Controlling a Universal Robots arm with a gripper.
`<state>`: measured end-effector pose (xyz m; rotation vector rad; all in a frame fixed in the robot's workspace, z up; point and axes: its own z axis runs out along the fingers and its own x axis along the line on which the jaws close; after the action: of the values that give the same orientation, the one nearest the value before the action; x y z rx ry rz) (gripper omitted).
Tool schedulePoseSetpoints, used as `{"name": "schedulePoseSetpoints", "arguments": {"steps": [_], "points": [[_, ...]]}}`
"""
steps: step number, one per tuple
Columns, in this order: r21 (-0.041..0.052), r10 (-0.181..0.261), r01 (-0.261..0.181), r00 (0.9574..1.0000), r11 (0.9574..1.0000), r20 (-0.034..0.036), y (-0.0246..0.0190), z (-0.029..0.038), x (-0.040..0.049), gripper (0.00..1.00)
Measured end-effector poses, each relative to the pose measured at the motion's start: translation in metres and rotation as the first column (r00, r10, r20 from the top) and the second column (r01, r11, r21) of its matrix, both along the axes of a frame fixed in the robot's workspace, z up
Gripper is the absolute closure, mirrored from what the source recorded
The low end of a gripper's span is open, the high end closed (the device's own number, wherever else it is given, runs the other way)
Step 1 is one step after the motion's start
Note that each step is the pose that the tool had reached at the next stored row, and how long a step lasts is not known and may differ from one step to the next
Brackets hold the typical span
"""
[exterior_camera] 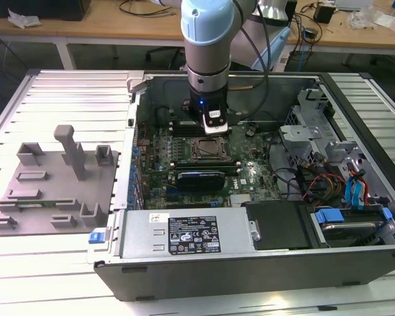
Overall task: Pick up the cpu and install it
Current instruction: 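Install the first cpu locking lever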
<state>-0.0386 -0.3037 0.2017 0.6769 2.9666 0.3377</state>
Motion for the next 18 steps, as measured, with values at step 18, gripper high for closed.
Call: {"name": "schedulePoseSetpoints", "arguments": {"steps": [18], "points": [[-0.0009,-0.002,0.002,1.0,1.0,0.0001,0.0005,0.0053,0.0002,0.89]]}}
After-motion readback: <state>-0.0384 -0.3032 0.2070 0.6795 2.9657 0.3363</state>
